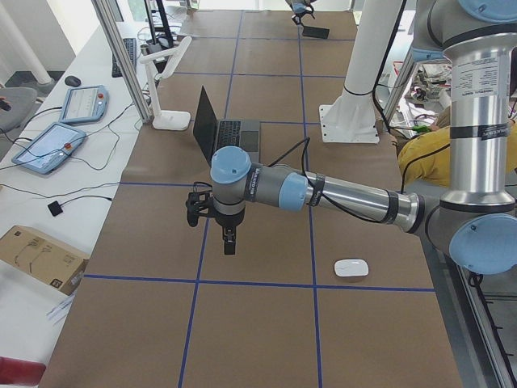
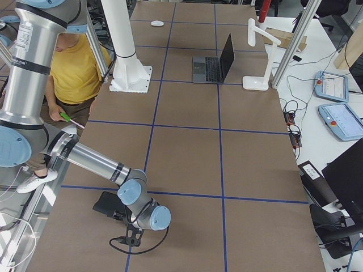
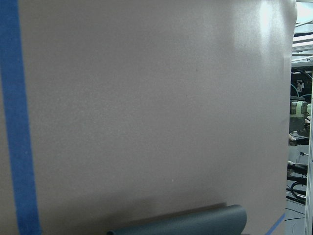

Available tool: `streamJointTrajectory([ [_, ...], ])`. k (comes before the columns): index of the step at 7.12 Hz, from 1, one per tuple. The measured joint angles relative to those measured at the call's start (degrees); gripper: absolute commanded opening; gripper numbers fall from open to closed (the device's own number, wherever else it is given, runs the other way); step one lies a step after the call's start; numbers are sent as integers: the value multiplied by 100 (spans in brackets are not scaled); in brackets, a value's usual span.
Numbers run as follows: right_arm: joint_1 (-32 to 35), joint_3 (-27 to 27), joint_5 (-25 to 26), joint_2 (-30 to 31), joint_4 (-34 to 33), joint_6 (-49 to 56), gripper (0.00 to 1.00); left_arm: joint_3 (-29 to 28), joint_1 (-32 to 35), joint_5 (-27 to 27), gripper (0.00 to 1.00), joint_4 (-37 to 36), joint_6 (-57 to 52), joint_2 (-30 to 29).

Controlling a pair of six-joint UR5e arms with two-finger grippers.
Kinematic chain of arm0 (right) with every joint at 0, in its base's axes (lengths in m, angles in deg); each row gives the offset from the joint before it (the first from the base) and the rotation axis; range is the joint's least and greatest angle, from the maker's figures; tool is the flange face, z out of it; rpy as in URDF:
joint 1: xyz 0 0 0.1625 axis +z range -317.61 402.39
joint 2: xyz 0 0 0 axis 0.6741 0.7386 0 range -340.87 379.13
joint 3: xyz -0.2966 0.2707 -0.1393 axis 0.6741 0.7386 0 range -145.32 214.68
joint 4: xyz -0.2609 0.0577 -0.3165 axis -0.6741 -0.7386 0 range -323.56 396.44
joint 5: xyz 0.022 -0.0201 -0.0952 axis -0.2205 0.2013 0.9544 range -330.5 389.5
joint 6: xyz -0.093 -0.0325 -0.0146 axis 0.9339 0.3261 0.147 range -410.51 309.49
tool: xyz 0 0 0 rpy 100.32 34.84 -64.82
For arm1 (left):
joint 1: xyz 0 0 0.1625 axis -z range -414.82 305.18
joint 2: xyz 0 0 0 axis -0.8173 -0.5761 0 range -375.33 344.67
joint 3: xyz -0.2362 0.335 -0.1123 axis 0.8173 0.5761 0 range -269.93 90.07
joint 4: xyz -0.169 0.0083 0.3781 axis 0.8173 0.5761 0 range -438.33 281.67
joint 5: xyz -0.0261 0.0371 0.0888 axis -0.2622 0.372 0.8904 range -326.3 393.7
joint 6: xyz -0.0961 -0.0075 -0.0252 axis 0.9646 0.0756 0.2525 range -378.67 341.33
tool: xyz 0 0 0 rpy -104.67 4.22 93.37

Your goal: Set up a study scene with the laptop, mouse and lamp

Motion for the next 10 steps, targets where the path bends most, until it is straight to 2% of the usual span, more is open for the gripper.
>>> streamJointTrajectory([
  [2,-34,4,-2,0,2,44,69,-3,0,0,100,0,0,0],
  [4,-66,-15,-10,0,3,141,57,-2,0,0,100,0,0,0],
  [5,-74,-25,-14,0,1,170,46,1,0,0,100,0,0,-1],
  [7,-79,-96,-37,-2,1,192,19,4,0,0,100,-2,0,-2],
  [8,-80,-180,-47,-5,1,210,0,8,1,0,100,-6,0,-1],
  [10,-80,-352,-65,-17,-5,232,0,34,2,0,100,-14,0,0],
])
